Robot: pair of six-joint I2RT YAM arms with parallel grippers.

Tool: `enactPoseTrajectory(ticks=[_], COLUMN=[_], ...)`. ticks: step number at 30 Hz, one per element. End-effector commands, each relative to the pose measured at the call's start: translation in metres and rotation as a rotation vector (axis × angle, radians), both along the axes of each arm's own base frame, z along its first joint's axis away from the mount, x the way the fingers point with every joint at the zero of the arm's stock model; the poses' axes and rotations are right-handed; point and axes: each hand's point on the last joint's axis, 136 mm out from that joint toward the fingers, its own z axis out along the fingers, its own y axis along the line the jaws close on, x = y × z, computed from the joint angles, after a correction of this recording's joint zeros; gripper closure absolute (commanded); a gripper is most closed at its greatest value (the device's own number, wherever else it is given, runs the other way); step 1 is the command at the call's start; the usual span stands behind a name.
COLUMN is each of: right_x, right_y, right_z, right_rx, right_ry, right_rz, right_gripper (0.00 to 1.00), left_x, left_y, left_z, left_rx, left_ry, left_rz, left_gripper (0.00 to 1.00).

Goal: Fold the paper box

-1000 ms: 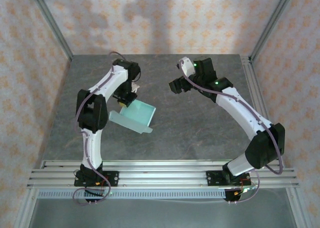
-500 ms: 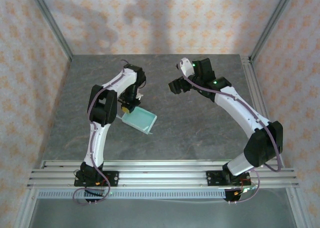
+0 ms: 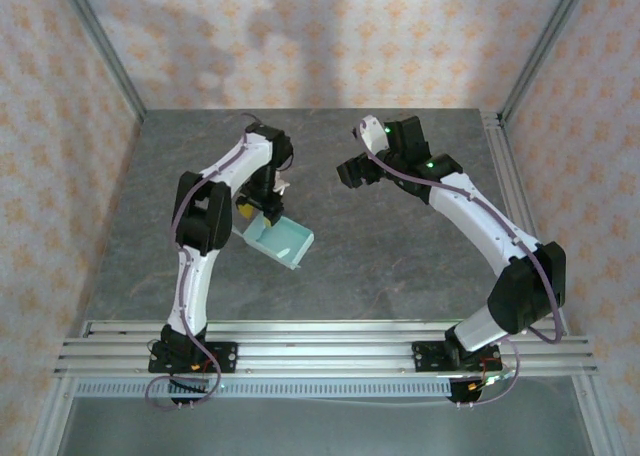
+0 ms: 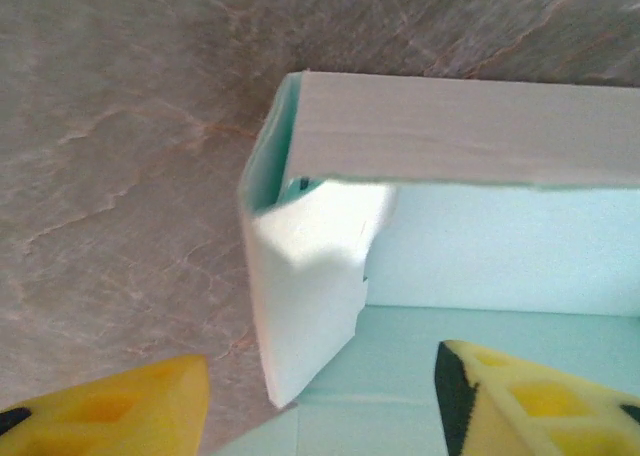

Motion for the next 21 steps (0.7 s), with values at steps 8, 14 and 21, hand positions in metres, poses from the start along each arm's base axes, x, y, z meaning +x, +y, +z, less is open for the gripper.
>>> enactPoseTrajectory(ticks=[8, 14, 21], right_x=[0.004, 0.009, -0.004], right_y=[0.024, 0.061, 0.128], right_z=[-0.038, -0.080, -0.129], right_rx=[-0.037, -0.058, -0.088], right_ry=[0.080, 0.150, 0.227], right_rz=[-0.013, -0.035, 0.068], right_gripper=[0.16, 0.16, 0.16], left_x=[0.050, 0.032, -0.004], left_y=[0.040, 0.087, 0.108], left_z=[0.113, 0.155, 0.188], left_rx=[-0.106, -0.143, -0.239], left_ry=[-0.635, -0.859, -1.052], left_rz=[0.284, 0.473, 0.546], left_gripper=[0.00, 0.00, 0.00])
